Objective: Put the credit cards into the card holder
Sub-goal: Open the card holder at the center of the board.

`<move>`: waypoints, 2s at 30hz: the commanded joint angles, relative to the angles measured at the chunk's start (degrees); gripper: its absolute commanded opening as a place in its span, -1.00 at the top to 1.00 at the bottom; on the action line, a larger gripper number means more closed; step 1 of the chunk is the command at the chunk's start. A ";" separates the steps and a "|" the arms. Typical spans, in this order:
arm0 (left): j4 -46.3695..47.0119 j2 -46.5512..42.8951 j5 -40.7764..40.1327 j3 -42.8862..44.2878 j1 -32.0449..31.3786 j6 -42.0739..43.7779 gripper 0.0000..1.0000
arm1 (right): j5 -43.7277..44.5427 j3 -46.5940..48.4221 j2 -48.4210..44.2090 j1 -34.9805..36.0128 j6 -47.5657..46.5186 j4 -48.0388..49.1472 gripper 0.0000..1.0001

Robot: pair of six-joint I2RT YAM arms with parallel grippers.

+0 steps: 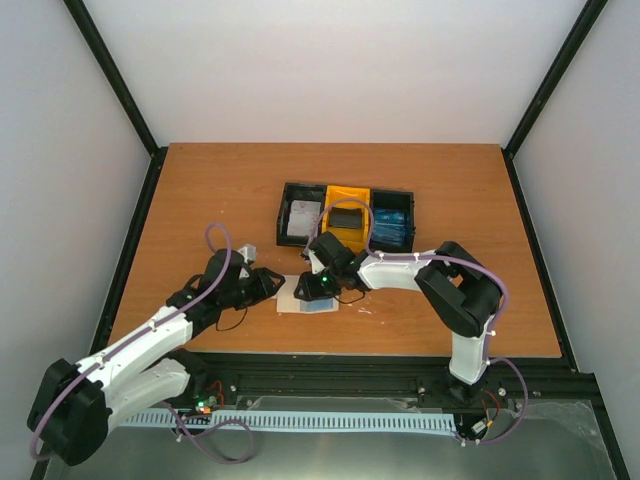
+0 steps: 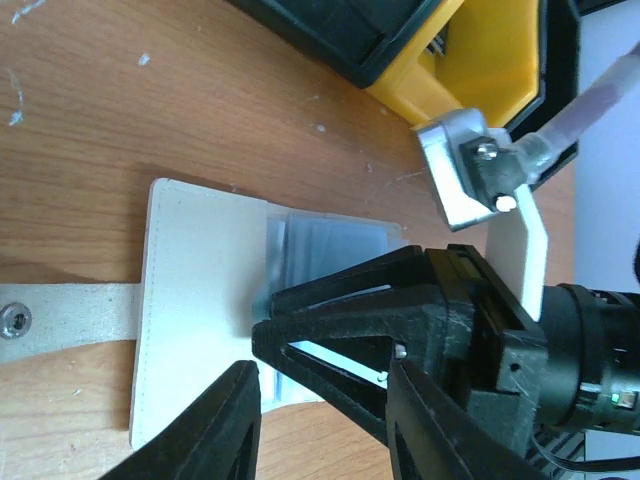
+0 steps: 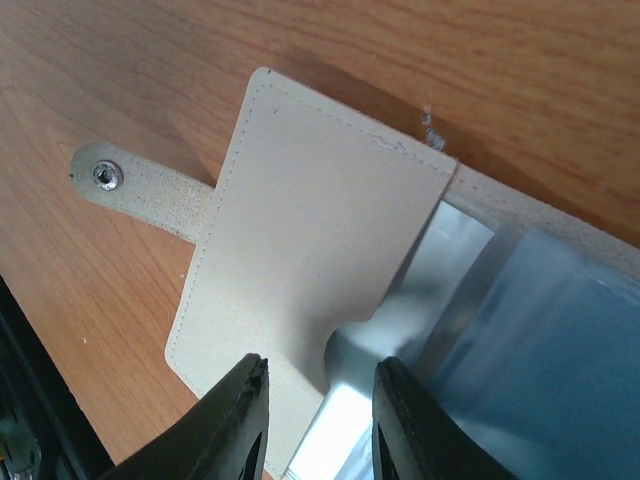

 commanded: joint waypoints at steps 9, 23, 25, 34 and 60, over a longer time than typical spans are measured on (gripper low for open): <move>13.31 4.87 7.10 -2.82 0.35 1.79 0.36 | 2.84 0.99 -1.10 0.43 0.18 -0.47 0.41; 18.12 21.98 7.73 -1.69 0.35 3.14 0.53 | 15.70 -2.32 -8.40 0.43 -0.20 -5.91 0.47; 18.07 23.10 7.63 -1.43 0.36 3.32 0.53 | 17.17 -3.18 -8.95 0.38 -0.47 -6.83 0.47; 15.63 23.39 7.75 -0.55 0.35 3.48 0.53 | 16.73 -4.30 -8.30 0.43 -6.55 -12.89 0.45; 22.58 12.86 10.78 -5.81 0.35 7.90 0.45 | 33.74 2.99 -9.47 0.38 -6.83 -22.08 0.29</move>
